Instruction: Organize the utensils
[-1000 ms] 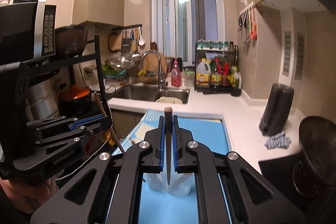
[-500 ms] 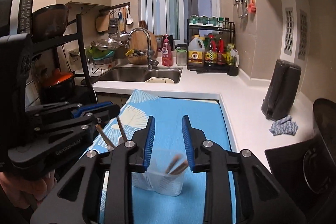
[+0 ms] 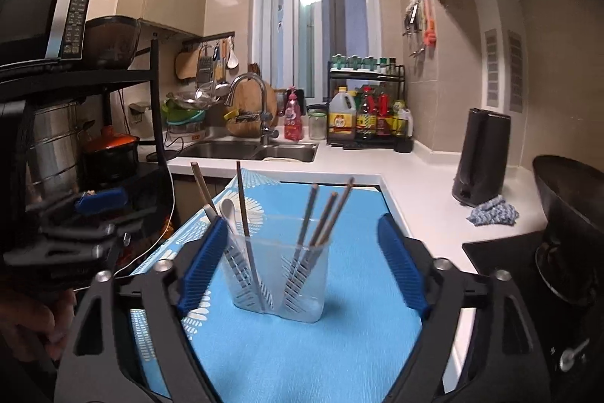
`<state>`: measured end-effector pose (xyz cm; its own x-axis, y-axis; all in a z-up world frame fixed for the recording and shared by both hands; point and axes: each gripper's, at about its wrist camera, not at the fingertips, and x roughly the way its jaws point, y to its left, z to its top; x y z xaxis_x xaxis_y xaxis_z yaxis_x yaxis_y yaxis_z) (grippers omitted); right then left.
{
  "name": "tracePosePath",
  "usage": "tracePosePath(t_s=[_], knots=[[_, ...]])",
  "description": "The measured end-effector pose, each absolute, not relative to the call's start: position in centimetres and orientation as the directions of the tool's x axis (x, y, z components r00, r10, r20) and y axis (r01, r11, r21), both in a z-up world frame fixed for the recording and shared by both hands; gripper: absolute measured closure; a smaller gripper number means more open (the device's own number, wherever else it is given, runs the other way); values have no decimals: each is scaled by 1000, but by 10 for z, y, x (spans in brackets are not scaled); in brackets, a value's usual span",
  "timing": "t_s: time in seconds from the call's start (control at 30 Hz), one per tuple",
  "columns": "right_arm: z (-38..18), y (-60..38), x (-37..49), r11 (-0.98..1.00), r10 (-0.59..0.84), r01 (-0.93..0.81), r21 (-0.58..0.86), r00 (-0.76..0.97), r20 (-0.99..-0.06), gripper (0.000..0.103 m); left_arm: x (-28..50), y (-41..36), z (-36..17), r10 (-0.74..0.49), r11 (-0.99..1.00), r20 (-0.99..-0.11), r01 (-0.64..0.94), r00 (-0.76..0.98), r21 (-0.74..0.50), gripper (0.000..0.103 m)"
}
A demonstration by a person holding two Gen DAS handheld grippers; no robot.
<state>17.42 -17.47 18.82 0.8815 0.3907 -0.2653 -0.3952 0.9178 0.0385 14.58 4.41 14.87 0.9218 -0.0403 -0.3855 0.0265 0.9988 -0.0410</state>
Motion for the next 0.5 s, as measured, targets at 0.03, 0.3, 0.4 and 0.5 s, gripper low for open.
tracePosePath(t_s=[0.03, 0.3, 0.4, 0.5], knots=[[183, -178, 172, 921, 386, -387, 47, 885, -261, 10, 143, 44, 141, -21, 999, -389, 4, 921, -45, 12], [140, -199, 174, 945, 327, -322, 63, 904, -274, 6, 149, 42, 98, 48, 996, -438, -76, 898, -48, 7], [128, -199, 180, 953, 302, -295, 71, 903, -304, 5, 156, 45, 92, 66, 993, -465, -106, 883, -60, 8], [120, -197, 182, 950, 312, -303, 78, 890, -332, 6, 155, 48, 86, 68, 988, -480, -127, 875, -92, 8]])
